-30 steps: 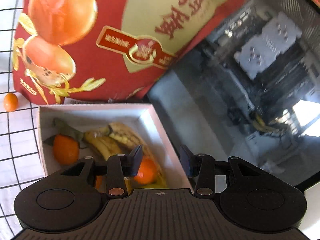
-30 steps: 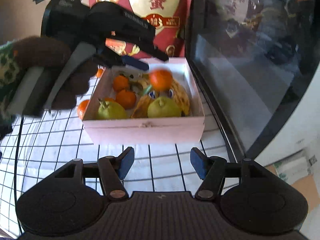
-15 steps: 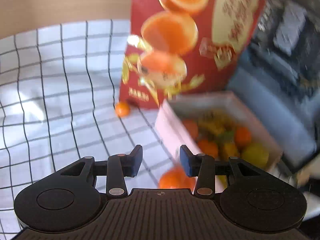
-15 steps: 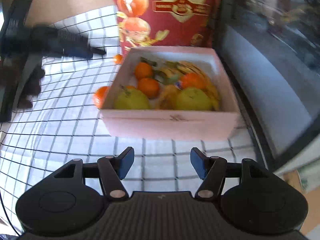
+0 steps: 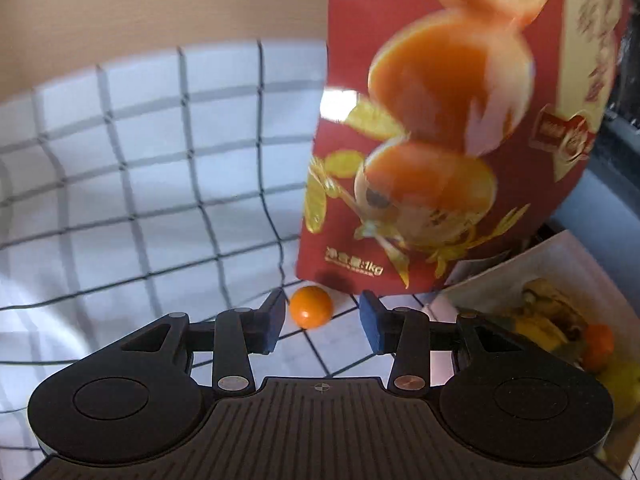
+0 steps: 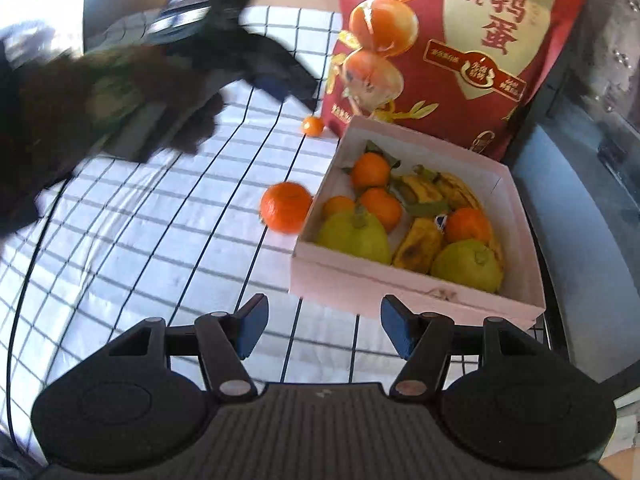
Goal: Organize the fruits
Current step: 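Grasp the small tangerine on the cloth with the left tool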
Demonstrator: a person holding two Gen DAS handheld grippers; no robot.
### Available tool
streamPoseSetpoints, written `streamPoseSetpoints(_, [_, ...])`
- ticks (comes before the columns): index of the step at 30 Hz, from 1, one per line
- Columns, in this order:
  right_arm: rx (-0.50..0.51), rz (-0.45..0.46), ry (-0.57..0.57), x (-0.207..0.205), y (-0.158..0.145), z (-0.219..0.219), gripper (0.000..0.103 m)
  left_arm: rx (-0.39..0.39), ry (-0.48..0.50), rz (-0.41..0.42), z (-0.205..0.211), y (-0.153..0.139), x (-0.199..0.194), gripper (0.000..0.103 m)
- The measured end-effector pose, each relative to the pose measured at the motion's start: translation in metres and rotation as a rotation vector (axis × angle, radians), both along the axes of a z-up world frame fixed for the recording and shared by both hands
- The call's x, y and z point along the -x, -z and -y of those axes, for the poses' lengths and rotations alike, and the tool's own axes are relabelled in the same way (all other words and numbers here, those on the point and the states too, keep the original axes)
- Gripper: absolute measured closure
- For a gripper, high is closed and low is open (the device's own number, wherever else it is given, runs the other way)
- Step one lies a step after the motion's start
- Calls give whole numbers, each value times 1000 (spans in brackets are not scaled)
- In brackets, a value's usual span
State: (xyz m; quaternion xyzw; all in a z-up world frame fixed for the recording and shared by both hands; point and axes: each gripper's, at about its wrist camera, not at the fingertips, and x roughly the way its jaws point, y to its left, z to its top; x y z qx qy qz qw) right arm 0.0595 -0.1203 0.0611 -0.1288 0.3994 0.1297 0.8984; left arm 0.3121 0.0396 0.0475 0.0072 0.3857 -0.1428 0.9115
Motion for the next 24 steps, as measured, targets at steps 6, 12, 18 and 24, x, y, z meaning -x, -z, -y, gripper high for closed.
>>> streamPoseSetpoints(6, [34,-10,27,7,6,8,40,-56,-45,-43,6,29,-21,59])
streamPoseSetpoints(12, [26,-38,59,4,11,15,40,-4,-58,-56,-6,27,-20,69])
streamPoseSetpoints(18, [13,-30,20,3,8,0,40,98,-79,-47,-38,8,59,69])
streamPoseSetpoints(24, [-50,64,-73,-4,-17,-38,40,186,-198,-109,-71,6,174,69])
